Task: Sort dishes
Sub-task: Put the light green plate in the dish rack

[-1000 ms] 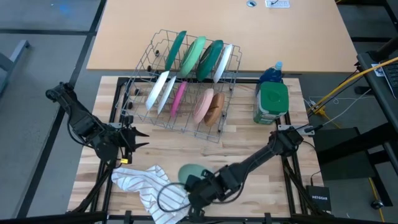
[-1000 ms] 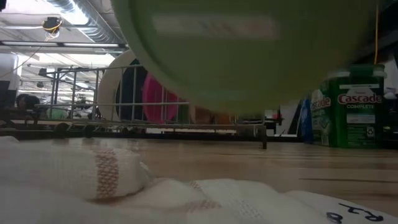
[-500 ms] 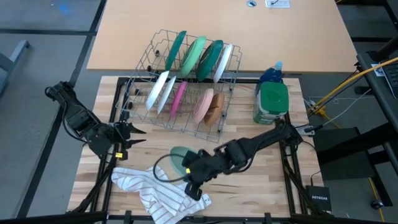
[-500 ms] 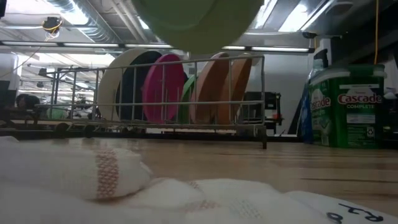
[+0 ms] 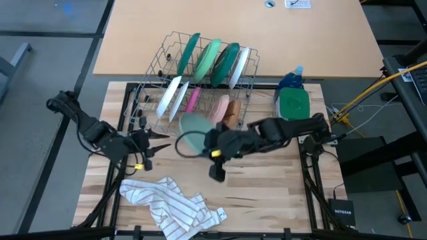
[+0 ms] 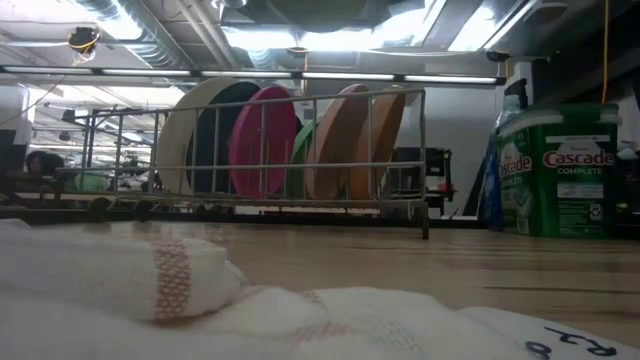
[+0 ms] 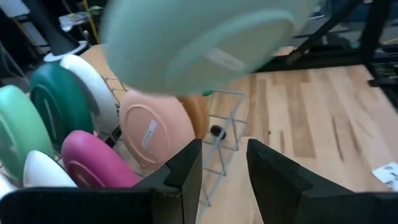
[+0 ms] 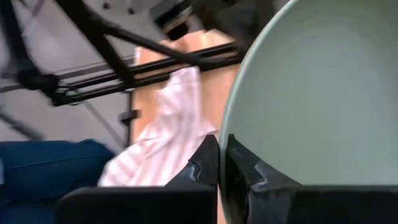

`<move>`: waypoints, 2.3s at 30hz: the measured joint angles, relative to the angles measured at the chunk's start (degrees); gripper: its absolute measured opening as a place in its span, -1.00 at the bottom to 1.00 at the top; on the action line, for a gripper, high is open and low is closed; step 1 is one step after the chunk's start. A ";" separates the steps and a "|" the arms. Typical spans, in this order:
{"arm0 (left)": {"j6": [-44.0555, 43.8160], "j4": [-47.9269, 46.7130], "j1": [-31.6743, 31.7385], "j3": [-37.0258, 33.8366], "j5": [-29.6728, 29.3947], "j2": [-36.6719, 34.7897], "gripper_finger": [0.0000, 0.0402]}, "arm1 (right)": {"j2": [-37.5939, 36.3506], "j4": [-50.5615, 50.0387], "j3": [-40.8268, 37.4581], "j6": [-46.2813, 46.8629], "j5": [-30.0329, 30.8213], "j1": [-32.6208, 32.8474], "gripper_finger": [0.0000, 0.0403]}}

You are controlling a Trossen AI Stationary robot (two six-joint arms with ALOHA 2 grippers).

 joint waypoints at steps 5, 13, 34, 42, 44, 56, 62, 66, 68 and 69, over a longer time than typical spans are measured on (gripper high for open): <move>-2.36 -2.14 1.53 0.00 0.01 1.15 -0.41 | -2.45 -4.49 0.00 -2.37 1.69 -2.99 -0.97; -10.65 -12.06 1.46 0.00 0.00 0.94 -0.41 | -6.64 -14.09 -0.02 -0.95 1.93 -5.16 -0.97; -12.19 -14.94 1.52 -0.02 0.00 0.94 -0.41 | -29.02 -22.88 -19.80 17.84 27.39 2.04 -0.97; -11.61 -14.93 1.51 -0.02 0.00 0.94 -0.41 | -37.44 18.89 -43.23 2.79 32.98 3.19 -0.97; -11.61 -14.90 1.51 -0.02 -0.01 0.94 -0.41 | -37.91 29.66 -48.81 -1.01 31.83 3.03 -0.97; -11.67 -14.93 1.52 -0.02 0.01 0.94 -0.41 | -34.16 102.67 -78.15 -16.16 29.95 2.84 -0.97; -11.85 -14.88 1.53 -0.04 0.01 0.94 -0.41 | -25.22 130.90 -82.36 -16.57 32.32 1.95 -0.97; -12.36 -14.88 1.53 -0.04 0.01 0.94 -0.41 | -18.94 137.49 -80.66 -10.59 30.36 -0.55 -0.97; -12.98 -14.89 1.53 -0.04 0.01 0.94 -0.41 | -15.91 137.99 -79.30 -8.11 30.74 -1.90 -0.97; -13.08 -14.90 1.53 -0.04 0.01 0.94 -0.41 | -14.79 137.98 -78.72 -7.78 31.09 -2.51 -0.97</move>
